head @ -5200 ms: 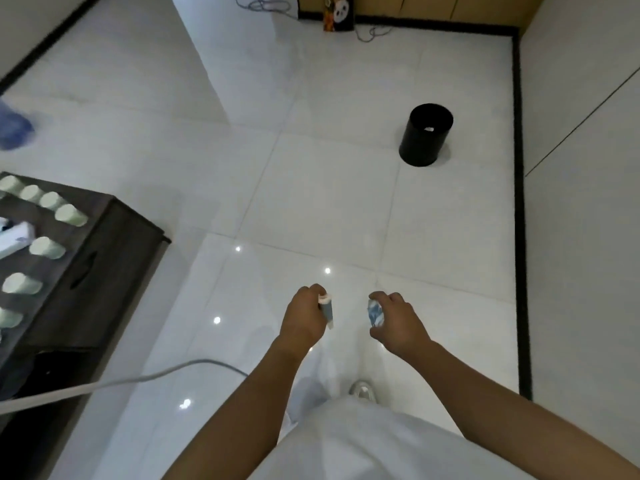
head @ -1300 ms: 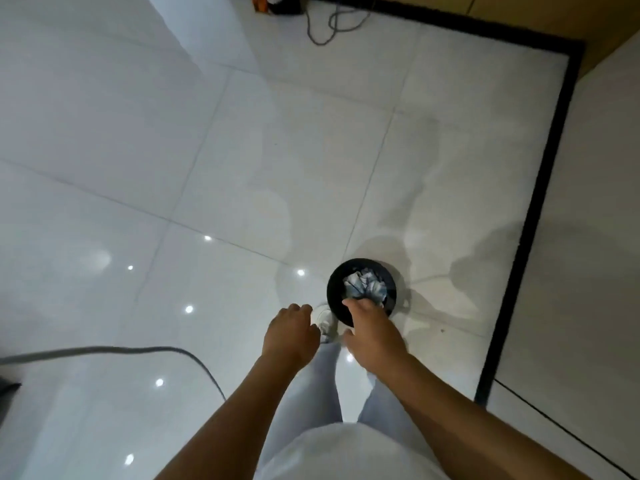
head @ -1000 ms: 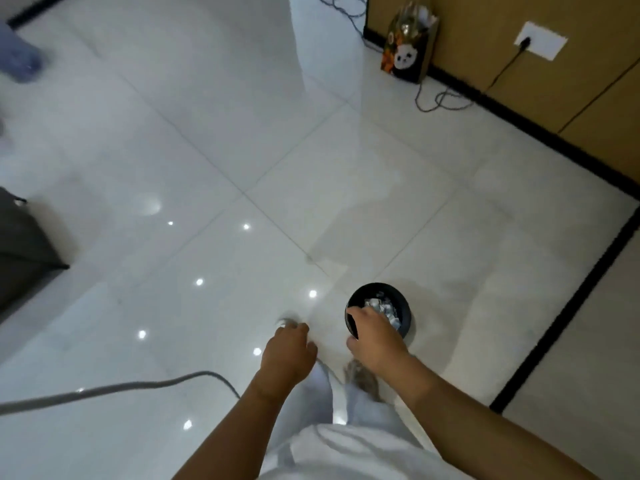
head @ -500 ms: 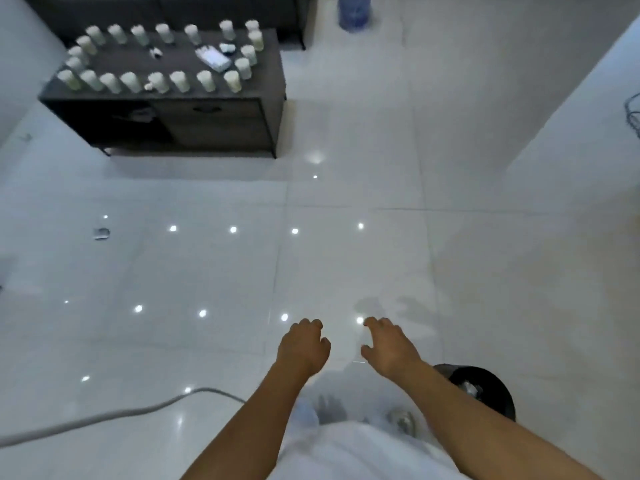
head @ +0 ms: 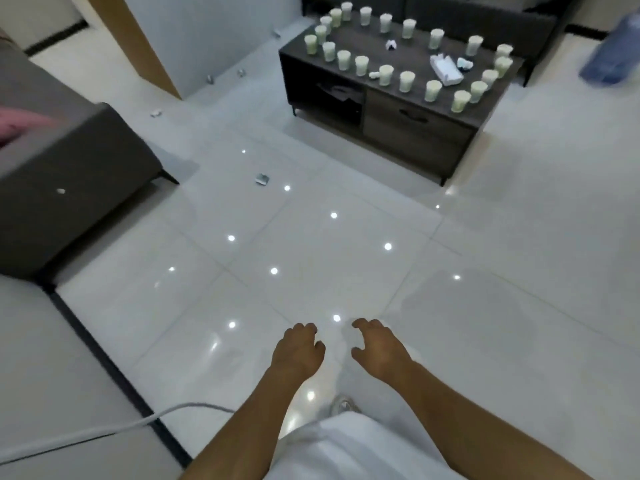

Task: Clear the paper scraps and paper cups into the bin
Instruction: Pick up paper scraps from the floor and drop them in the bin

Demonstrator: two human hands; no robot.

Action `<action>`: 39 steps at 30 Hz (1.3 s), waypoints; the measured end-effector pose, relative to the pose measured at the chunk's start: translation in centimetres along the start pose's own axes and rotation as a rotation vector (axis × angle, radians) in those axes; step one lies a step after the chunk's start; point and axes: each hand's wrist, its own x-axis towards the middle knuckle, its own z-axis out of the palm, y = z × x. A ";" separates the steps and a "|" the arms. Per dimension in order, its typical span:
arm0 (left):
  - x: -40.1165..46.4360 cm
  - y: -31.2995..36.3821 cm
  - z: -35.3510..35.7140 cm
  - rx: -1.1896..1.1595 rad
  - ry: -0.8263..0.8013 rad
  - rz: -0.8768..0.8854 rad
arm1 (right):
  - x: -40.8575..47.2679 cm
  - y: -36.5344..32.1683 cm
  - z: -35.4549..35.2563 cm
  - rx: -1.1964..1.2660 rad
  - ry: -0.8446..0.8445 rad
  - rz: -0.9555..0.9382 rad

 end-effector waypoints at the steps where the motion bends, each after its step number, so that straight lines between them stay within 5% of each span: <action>1: 0.5 -0.9 -0.9 -0.018 0.008 -0.023 | 1.1 -1.2 -0.2 -0.013 -0.008 -0.016; 19: 23.7 -8.8 -24.6 -0.215 0.140 -0.265 | 32.2 -19.6 -14.2 -0.173 -0.106 -0.185; 39: 51.6 -21.5 -51.2 -0.220 0.176 -0.204 | 62.9 -42.3 -24.1 -0.157 -0.048 -0.072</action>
